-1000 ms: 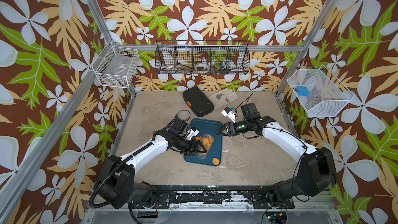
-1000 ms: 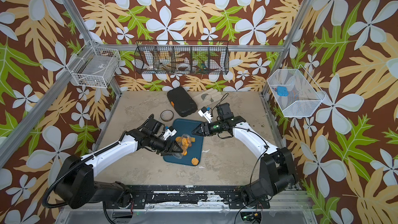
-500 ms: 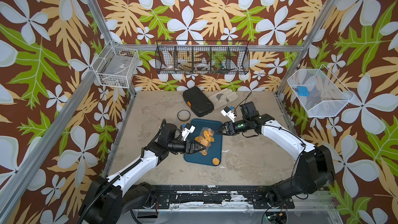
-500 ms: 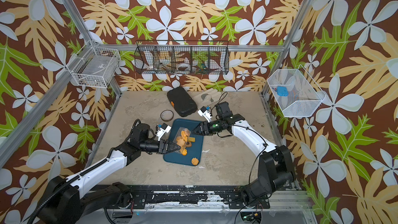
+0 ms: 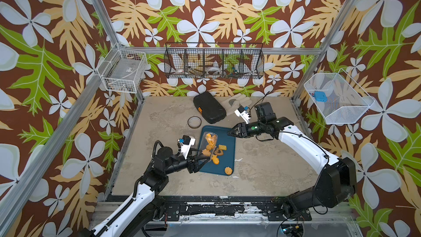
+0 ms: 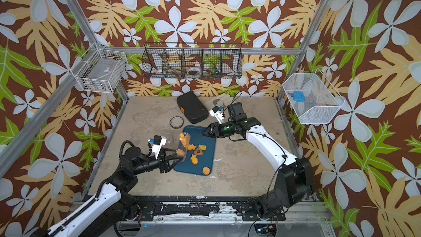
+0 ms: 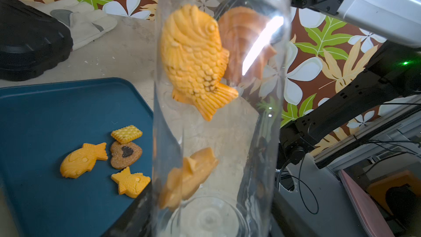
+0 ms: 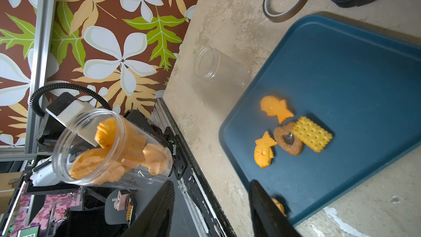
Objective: Pour the cookies out of the jar
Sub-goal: Pour the cookies in the jar onto the tray.
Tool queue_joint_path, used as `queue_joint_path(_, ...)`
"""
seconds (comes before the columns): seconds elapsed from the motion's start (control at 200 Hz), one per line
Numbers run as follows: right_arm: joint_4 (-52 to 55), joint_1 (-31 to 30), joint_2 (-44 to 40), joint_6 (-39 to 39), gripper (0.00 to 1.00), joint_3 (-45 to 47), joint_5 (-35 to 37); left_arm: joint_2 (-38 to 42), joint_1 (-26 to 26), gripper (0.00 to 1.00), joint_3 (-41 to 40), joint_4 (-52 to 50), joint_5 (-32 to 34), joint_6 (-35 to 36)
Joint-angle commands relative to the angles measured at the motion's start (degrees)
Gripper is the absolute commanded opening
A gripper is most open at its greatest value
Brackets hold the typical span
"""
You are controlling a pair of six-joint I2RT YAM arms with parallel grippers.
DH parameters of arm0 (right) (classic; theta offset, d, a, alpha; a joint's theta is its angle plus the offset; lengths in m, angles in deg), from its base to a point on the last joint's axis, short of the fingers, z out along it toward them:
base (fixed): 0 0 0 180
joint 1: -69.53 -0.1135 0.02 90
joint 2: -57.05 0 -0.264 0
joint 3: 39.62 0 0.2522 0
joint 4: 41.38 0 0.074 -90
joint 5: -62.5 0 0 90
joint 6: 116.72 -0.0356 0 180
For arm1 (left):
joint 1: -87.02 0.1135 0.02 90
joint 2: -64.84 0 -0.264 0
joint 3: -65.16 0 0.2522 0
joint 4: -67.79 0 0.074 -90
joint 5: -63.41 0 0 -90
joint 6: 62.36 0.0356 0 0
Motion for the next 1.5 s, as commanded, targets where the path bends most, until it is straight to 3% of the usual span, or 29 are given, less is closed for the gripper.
queue_joint_path(0.0,-1.15,-1.02,0.28,-2.09,0.54,-0.5,1.43,-1.55,0.1,0.51,2.55,-5.0,2.58,1.69)
queue_joint_path(0.1,-3.41,-1.92,0.25,-3.62,0.54,0.54,1.79,-5.41,-0.03,0.51,5.96,-13.87,2.75,2.35)
queue_joint_path(0.3,-7.0,-3.56,-0.04,-5.9,0.54,2.39,2.7,-10.13,-0.13,0.51,10.99,-20.74,6.2,-1.91)
queue_joint_path(0.53,-7.71,-3.7,-2.56,-5.64,0.54,4.86,3.94,-25.21,-0.38,0.5,19.43,-37.51,0.22,-3.19)
queue_joint_path(0.716,-11.4,-3.63,-5.06,-6.42,0.54,10.05,3.54,-35.73,-1.15,0.49,29.68,-52.54,1.09,0.52)
queue_joint_path(0.921,-12.58,-3.59,-6.27,-4.83,0.55,12.76,3.22,-41.08,-1.97,0.49,34.31,-55.66,0.37,-0.69)
queue_joint_path(1.176,-14.6,-3.54,-6.08,-4.41,0.55,13.21,2.52,-41.92,-2.32,0.48,40.4,-57.95,-1.8,-4.94)
queue_joint_path(1.301,-15.07,-3.57,-5.64,-3.64,0.55,13.2,1.9,-44.1,-2.32,0.48,38.67,-59.83,-1.75,-2.77)
queue_joint_path(1.381,-14.87,-3.56,-5.9,-3.12,0.55,13.12,1.66,-42.87,-2.08,0.48,34.63,-56.58,-2.36,-5.22)
queue_joint_path(1.496,-14.93,-3.41,-5.84,-2.8,0.55,13.1,1.38,-42.12,-2.55,0.48,36.01,-57.43,-0.4,-5.41)
